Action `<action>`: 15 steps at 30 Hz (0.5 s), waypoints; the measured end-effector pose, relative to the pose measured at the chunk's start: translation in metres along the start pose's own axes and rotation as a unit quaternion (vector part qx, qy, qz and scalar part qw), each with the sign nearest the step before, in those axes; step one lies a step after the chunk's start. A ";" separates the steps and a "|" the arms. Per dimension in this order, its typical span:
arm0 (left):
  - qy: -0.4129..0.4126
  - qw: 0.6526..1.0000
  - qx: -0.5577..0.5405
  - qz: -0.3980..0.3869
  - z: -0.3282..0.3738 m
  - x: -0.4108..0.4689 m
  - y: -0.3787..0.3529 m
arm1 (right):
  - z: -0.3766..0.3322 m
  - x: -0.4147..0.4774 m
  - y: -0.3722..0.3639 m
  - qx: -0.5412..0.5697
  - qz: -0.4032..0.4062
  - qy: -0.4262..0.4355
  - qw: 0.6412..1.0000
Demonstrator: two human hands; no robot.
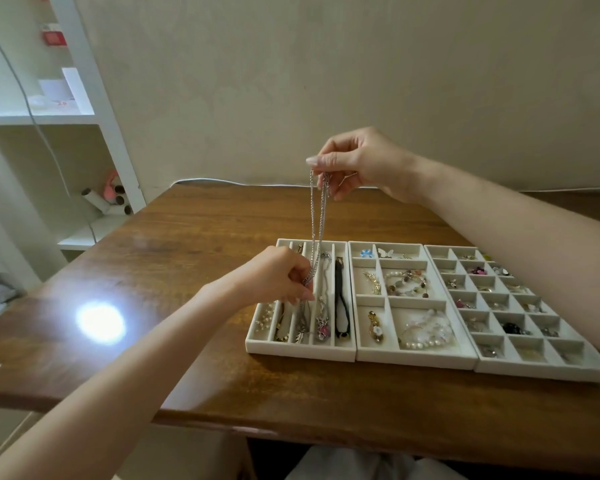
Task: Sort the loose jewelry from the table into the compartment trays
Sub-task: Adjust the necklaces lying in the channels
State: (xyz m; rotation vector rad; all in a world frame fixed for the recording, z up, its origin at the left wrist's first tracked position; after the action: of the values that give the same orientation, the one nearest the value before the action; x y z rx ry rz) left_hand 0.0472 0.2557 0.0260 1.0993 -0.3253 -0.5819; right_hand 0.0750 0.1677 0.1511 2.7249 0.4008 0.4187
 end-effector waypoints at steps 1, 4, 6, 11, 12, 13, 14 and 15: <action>-0.010 0.999 0.035 0.013 0.002 0.002 0.001 | 0.002 0.001 0.000 -0.002 0.001 -0.002 1.000; -0.030 0.995 0.088 0.029 0.003 0.007 0.000 | 0.009 0.004 0.000 -0.006 0.002 -0.008 1.000; -0.027 0.995 0.092 0.041 -0.001 0.007 0.001 | 0.013 0.007 -0.001 -0.006 0.001 -0.014 1.000; -0.020 0.991 0.067 0.118 -0.007 -0.007 0.018 | 0.025 0.014 -0.006 -0.014 -0.004 -0.028 1.000; -0.029 0.991 0.083 0.105 -0.004 -0.010 0.016 | 0.029 0.015 -0.007 -0.013 -0.003 -0.031 0.999; -0.039 0.991 0.101 0.081 -0.001 -0.013 0.012 | 0.032 0.018 -0.007 -0.013 -0.001 -0.035 0.999; -0.048 0.991 0.114 0.053 0.002 -0.016 0.006 | 0.035 0.020 -0.008 -0.015 0.001 -0.039 0.999; -0.054 0.991 0.120 0.027 0.004 -0.018 0.000 | 0.039 0.022 -0.009 -0.018 0.003 -0.042 0.999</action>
State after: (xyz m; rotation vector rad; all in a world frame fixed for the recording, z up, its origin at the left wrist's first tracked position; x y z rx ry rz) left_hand 0.0308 0.2638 0.0284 1.2883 -0.5285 -0.5646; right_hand 0.1062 0.1710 0.1182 2.6979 0.3597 0.3080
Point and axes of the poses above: each hand's wrist, its own x-axis towards the middle knuckle, its own y-axis out of the back of the hand, z = x × y, the point moved 10 cm from there along x, towards the middle knuckle, and after that the axes turned 3 degrees about x, right-handed, at the moved point
